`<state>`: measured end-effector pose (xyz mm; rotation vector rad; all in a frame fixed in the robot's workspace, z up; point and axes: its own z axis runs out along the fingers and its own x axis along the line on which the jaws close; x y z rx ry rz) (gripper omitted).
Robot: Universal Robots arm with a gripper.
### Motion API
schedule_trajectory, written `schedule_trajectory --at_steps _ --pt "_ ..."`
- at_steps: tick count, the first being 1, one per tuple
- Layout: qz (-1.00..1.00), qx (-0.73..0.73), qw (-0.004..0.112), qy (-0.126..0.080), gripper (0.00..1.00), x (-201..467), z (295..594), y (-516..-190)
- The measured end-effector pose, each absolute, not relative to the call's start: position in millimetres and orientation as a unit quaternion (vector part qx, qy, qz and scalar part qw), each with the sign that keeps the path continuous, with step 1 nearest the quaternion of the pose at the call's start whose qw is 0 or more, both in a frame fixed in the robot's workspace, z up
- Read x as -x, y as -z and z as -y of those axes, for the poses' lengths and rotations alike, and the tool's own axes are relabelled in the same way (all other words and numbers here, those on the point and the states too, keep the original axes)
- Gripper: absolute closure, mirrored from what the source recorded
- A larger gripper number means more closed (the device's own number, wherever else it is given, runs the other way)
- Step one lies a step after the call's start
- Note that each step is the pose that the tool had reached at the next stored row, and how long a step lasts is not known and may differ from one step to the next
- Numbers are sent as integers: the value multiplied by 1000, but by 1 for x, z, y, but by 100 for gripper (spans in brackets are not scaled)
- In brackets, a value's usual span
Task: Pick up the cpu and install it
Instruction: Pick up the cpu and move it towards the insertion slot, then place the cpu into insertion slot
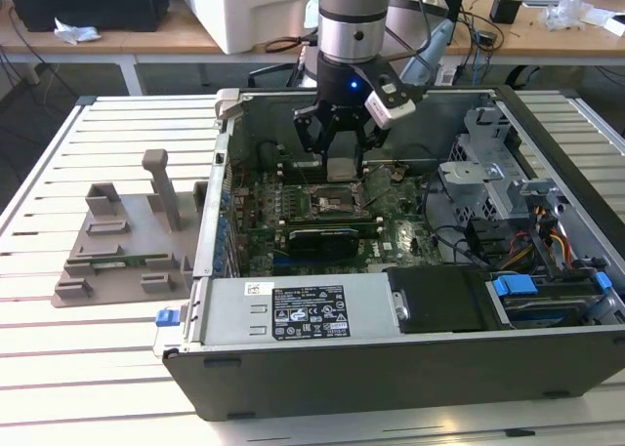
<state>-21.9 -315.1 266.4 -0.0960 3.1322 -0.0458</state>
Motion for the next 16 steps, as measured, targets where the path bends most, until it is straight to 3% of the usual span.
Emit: schedule_trajectory --at_steps 16 --pt "-1000 21 4 15 46 18 315 -266"
